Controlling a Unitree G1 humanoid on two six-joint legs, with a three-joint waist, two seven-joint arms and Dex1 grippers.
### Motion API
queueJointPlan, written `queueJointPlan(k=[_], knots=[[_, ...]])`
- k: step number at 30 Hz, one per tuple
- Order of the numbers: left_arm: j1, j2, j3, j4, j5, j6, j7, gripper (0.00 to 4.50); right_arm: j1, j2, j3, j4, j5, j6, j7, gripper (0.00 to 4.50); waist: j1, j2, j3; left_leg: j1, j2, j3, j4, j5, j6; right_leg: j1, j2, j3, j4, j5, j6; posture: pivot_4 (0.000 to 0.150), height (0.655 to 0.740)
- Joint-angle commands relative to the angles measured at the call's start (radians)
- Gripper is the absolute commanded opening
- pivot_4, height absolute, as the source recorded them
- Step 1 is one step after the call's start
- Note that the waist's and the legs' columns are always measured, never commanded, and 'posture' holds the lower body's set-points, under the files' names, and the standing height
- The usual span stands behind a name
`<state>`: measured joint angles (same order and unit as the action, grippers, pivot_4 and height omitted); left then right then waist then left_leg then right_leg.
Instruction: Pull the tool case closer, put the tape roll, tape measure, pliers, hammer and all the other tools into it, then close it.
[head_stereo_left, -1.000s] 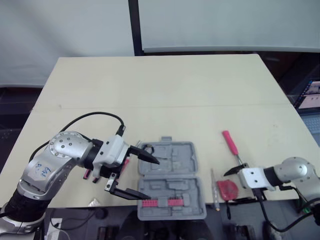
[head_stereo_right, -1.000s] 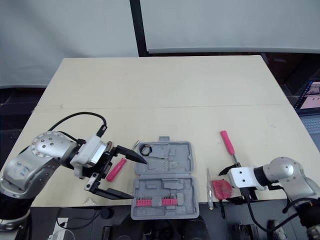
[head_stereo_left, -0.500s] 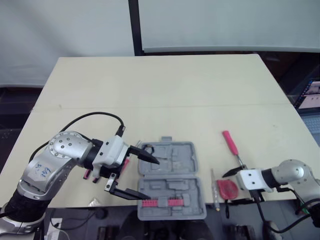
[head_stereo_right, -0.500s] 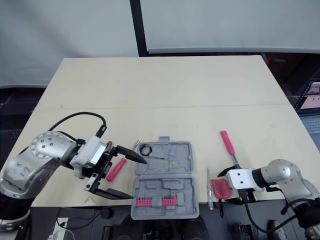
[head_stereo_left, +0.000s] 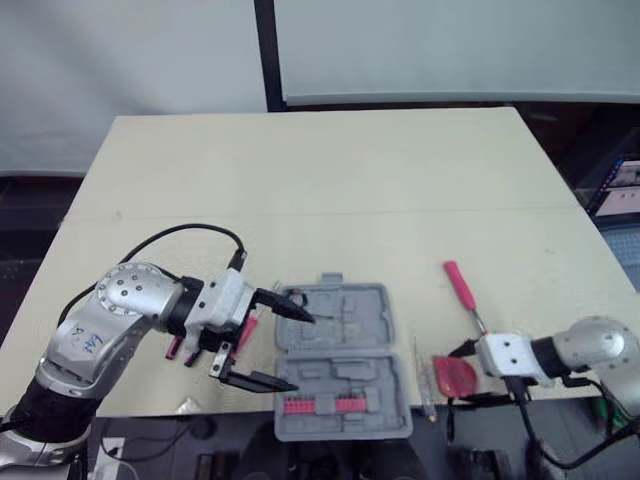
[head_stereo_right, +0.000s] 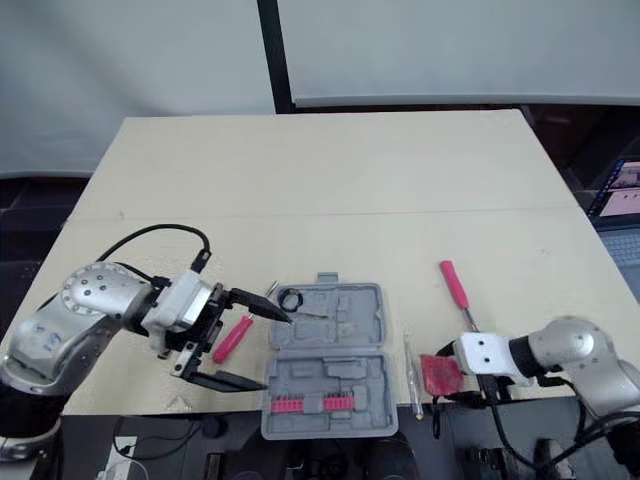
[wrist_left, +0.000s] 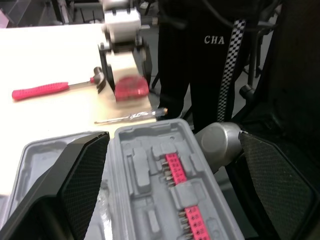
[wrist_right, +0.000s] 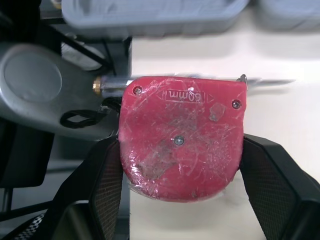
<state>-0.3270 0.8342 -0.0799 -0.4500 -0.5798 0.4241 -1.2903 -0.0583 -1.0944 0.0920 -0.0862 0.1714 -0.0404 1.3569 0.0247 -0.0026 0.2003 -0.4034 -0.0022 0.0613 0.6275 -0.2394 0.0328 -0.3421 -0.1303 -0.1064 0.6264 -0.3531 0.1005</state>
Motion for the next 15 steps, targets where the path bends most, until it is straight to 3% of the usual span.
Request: queueJointPlan(k=[1, 8, 15], knots=[[0.02, 0.006, 0.027, 0.038, 0.025, -0.039, 0.003, 4.5, -0.068, -0.061, -0.032, -0.243, 0.116, 0.304, 0.002, 2.92, -0.001, 0.001, 0.0, 0.0, 0.0, 0.0, 0.0, -0.001, 0.0, 0.0, 0.0, 0.0, 0.0, 0.0, 0.0, 0.15, 0.7278], [0.014, -0.012, 0.041, 0.123, 0.055, -0.066, 0.043, 4.5, -0.385, -0.012, 0.13, -0.392, 0.129, 0.729, -0.034, 2.92, -0.001, 0.001, 0.0, -0.001, 0.002, -0.001, 0.001, -0.007, -0.004, -0.001, 0.0, -0.001, -0.001, -0.001, -0.003, 0.15, 0.7278], [0.0, -0.023, 0.048, 0.212, 0.113, -0.128, 0.06, 4.5, -0.727, 0.171, 0.418, -0.246, -0.027, 0.873, -0.047, 2.92, -0.014, 0.001, 0.0, -0.003, 0.002, 0.0, 0.002, -0.007, -0.003, -0.003, 0.0, 0.0, -0.002, -0.001, -0.002, 0.15, 0.7278]])
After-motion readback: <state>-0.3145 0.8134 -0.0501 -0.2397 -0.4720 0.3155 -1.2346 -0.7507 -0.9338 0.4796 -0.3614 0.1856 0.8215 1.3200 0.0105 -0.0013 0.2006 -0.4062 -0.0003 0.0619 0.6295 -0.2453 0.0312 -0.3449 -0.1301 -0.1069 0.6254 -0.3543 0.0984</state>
